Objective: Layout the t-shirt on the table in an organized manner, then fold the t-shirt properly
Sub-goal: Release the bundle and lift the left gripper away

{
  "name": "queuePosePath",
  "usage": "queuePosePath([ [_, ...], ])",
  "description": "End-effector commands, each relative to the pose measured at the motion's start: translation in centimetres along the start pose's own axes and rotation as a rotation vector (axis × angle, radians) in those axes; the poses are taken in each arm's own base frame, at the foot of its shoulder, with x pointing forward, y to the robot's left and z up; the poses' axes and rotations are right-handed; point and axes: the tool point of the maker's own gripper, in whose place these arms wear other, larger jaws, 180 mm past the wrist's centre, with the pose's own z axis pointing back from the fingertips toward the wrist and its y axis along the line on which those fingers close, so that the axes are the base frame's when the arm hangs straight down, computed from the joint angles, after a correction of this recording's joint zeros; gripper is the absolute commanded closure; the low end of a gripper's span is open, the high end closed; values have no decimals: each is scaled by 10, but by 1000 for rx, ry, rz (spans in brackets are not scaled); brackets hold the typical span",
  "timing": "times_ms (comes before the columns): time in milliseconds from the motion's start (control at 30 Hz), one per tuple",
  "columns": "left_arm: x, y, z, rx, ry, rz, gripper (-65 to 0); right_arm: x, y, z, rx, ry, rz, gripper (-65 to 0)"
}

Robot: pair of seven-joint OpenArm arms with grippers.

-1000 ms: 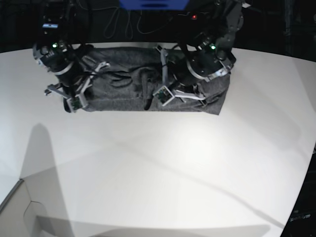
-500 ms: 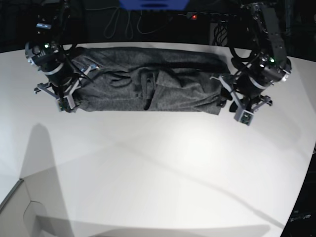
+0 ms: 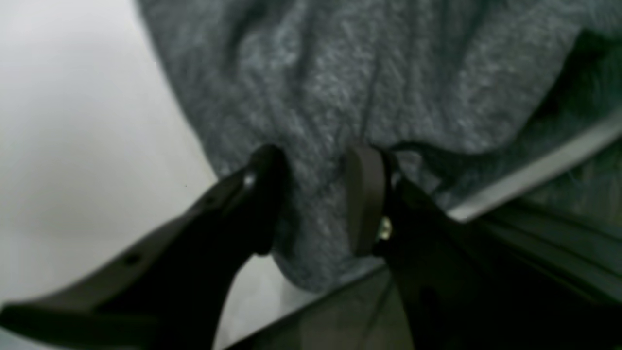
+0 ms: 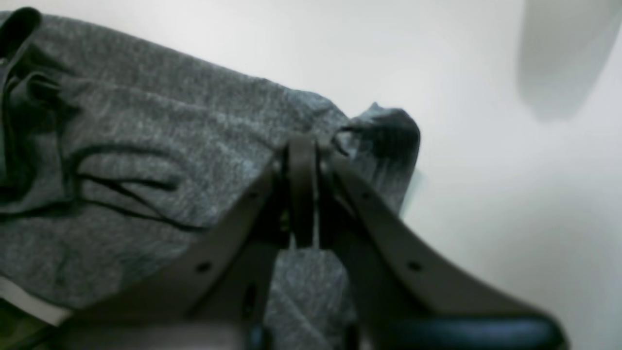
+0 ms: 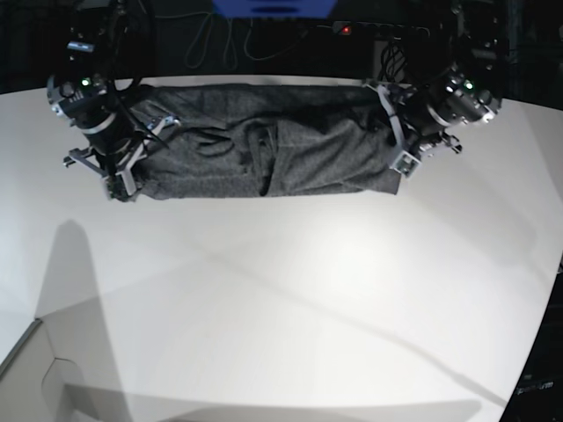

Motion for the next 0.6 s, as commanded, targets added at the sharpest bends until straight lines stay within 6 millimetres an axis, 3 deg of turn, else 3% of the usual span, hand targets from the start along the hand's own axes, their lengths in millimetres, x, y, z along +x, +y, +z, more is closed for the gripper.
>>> queuePosePath([
  [0,6,1,5,0,-25,-13,-224,13,-3,3,-8,-47,3,0],
  [233,9,4,8,15,-37,-15,-224,13,-3,3,-7,-49,5,0],
  [400,16,49,37,158,-93,44,-224,9,-5,4,-13,-33,3,-4],
  [567,12,79,52,243,-109,92,-224,-7,-20,7,-54,41,-18,-140],
])
